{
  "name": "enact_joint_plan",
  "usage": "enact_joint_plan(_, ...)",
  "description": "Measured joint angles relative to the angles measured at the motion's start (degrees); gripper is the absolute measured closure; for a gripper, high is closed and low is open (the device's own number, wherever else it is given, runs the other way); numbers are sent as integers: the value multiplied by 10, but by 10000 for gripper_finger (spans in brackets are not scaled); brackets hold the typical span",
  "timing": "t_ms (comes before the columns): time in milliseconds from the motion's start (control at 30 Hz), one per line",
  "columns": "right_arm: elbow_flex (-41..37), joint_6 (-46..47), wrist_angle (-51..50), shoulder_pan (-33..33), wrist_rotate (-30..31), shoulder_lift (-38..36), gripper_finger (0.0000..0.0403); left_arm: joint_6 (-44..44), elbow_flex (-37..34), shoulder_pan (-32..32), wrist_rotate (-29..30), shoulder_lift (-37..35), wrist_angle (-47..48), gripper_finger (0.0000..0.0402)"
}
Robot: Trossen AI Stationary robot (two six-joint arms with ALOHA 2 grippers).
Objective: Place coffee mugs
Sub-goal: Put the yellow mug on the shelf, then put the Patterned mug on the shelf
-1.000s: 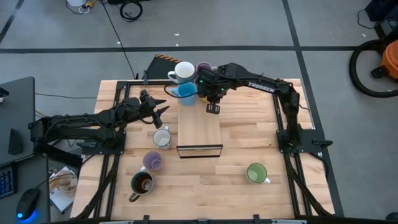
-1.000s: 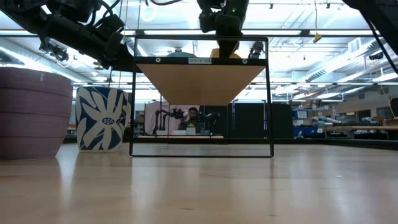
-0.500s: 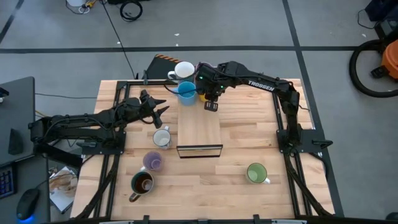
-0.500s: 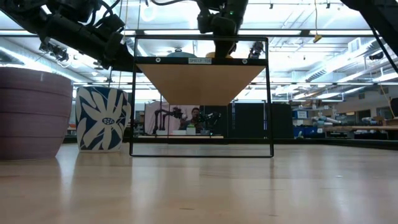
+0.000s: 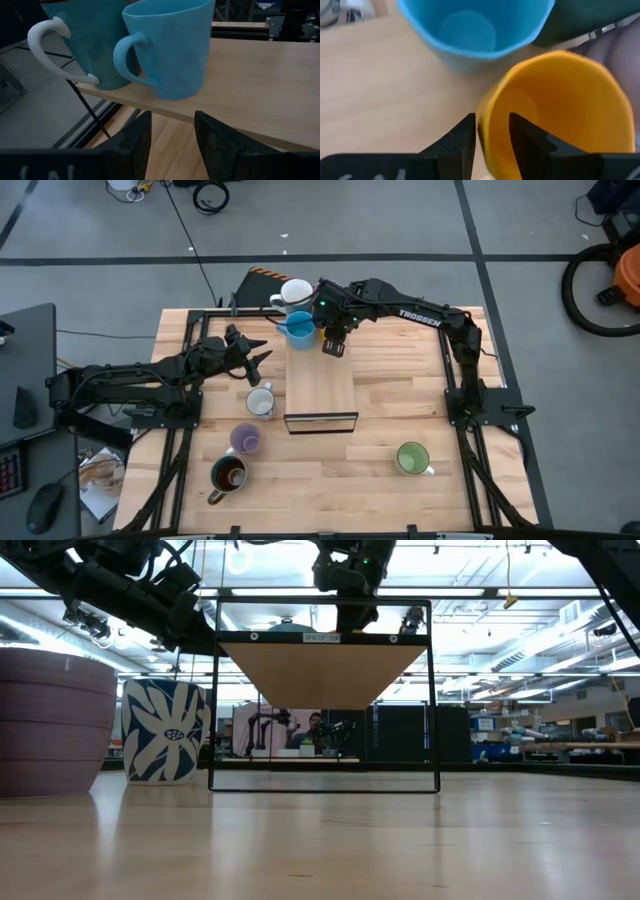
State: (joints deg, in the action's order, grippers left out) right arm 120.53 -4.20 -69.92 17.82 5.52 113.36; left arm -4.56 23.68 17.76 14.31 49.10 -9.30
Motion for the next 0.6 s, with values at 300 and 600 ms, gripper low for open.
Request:
enact_joint_plan(300, 10, -3, 5, -6, 16, 0, 279, 0, 0, 0, 0, 0, 0, 246)
enact_joint_plan(600, 80, -38, -51, -6, 20, -1, 278, 0, 0, 0, 0, 0, 3, 246)
